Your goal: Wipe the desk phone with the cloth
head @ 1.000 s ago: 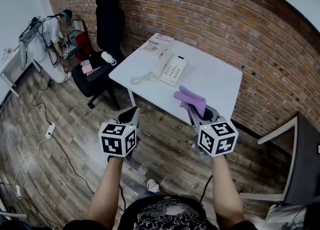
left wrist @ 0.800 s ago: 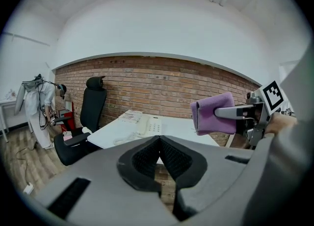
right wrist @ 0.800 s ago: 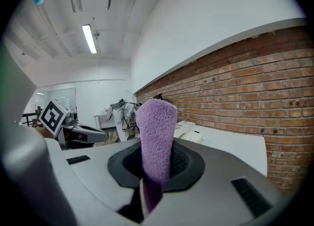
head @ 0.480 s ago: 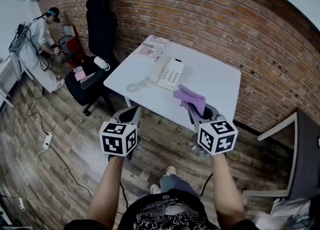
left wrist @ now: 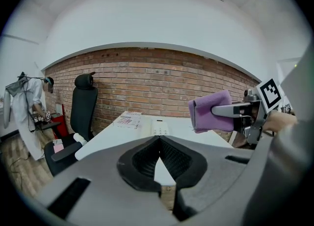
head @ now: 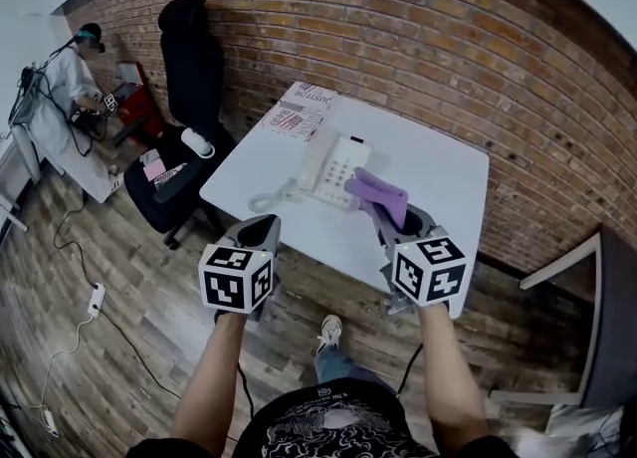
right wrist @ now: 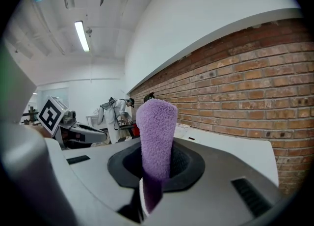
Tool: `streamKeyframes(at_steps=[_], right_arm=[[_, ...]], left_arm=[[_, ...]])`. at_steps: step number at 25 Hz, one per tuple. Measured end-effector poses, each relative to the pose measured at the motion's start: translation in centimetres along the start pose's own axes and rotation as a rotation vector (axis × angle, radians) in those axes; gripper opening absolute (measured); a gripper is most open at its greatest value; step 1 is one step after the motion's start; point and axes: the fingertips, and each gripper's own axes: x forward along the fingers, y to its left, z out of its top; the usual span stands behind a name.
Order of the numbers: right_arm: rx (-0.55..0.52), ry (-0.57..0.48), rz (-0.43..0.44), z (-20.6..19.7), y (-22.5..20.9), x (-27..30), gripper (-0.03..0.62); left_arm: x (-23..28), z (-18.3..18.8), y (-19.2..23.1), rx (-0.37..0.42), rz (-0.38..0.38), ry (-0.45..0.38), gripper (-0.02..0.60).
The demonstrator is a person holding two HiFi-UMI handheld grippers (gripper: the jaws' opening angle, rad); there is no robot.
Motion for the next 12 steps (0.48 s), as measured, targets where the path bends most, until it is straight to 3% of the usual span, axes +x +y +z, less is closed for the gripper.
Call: streamKeyframes(at_steps=[12], right_arm=[[-0.007,0.041,-0.008,2.5,-6.8,9.3,0.043]], left_arm=[[10.5,4.3,3.7,0.003,-0.024,0.040,0.008]])
